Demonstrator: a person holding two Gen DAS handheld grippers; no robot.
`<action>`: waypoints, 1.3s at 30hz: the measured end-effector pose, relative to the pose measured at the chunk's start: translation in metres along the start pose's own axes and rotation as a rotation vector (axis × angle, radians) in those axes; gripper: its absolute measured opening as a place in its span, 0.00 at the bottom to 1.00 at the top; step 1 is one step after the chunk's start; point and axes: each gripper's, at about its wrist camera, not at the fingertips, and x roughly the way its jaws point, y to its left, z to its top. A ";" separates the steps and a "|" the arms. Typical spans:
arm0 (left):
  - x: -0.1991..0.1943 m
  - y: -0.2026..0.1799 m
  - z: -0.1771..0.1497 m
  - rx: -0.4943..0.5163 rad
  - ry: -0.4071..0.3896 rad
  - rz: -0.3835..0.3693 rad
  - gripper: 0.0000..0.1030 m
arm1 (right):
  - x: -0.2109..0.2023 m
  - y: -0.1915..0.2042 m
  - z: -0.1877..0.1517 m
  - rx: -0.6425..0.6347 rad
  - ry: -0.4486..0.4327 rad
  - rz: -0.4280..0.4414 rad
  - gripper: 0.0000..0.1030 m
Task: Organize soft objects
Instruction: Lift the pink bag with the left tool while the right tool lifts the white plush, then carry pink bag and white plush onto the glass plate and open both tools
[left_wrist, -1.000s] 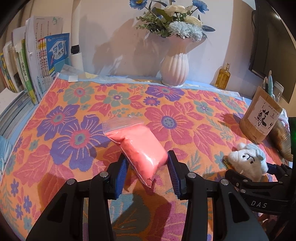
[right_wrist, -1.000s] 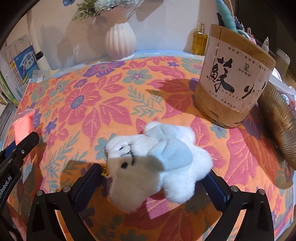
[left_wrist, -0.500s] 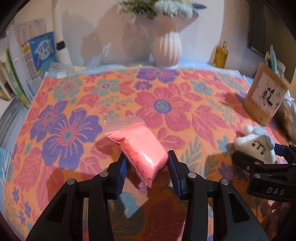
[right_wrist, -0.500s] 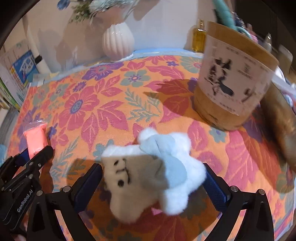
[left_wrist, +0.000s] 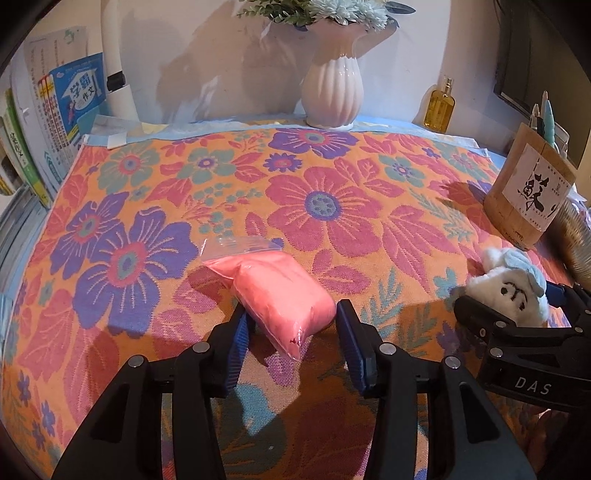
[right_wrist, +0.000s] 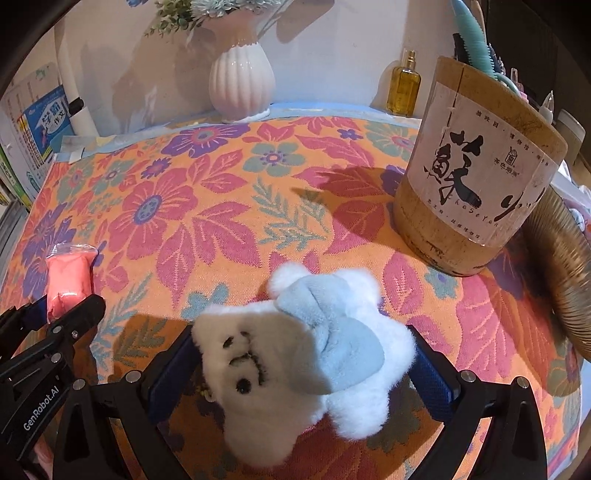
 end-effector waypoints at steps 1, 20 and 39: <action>0.000 0.000 0.000 0.002 0.000 0.001 0.42 | 0.000 0.000 0.000 -0.002 -0.002 0.003 0.97; -0.072 0.022 -0.004 -0.063 -0.310 -0.282 0.37 | -0.073 -0.015 -0.013 0.044 -0.250 0.164 0.68; -0.162 -0.171 0.120 0.204 -0.359 -0.776 0.37 | -0.209 -0.261 0.052 0.387 -0.389 -0.090 0.71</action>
